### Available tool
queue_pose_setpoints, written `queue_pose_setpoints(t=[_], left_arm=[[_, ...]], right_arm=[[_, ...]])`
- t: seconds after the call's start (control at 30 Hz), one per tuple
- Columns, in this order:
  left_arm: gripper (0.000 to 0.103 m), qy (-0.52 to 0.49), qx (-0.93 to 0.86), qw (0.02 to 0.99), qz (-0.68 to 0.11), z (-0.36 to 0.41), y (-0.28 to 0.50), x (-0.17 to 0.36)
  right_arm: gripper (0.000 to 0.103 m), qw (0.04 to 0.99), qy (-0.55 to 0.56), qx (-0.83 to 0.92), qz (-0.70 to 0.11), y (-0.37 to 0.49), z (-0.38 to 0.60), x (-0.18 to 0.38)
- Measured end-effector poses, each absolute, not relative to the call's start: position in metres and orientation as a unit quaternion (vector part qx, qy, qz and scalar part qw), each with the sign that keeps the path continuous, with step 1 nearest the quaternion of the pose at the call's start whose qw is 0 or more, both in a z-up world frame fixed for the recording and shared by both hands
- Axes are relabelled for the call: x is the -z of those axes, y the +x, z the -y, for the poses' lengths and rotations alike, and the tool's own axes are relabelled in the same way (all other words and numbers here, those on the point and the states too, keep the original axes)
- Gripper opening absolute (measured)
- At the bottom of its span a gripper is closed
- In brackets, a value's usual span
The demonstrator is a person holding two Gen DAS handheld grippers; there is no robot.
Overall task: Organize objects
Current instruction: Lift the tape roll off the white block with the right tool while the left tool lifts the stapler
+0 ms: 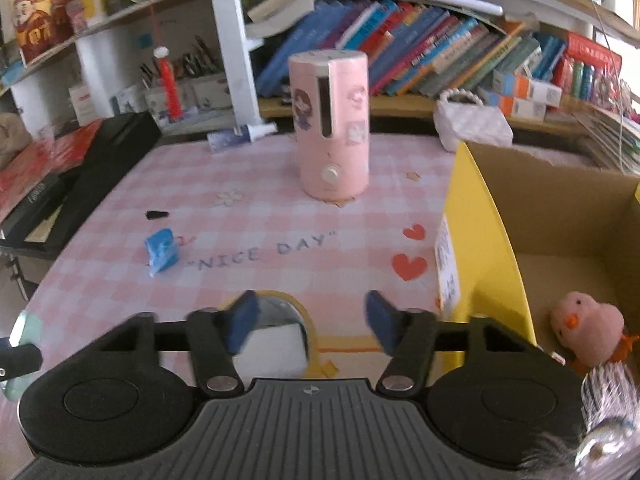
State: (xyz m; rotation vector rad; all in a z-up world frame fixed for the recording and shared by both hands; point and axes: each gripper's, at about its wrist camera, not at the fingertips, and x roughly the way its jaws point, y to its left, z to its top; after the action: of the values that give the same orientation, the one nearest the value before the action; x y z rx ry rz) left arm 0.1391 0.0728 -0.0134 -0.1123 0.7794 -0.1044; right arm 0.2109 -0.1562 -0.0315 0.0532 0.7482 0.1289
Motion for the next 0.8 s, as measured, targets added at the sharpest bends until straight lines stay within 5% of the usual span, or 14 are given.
queue_pose_setpoints(t=[0.1,0.4,0.6,0.8], left_arm=[[0.023,-0.053,0.052,0.923,-0.378,-0.072,0.141,0.013],[0.023,-0.053,0.051,0.921,-0.382,-0.07,0.145,0.014],[0.023,-0.055,0.048,0.922,-0.381,-0.069,0.146,0.013],[0.023,-0.053,0.053,0.923,-0.378,-0.066,0.145,0.011]], right_arm=[[0.028,0.918,0.012,-0.057,-0.392,0.215,0.154,0.039],[0.007,0.907,-0.003,-0.074,-0.414,0.227,0.148,0.059],[0.005,0.941,0.05,-0.108,-0.317,0.21,0.154,0.026],[0.005,0.937,0.06,-0.106,-0.328,0.209,0.16,0.02]])
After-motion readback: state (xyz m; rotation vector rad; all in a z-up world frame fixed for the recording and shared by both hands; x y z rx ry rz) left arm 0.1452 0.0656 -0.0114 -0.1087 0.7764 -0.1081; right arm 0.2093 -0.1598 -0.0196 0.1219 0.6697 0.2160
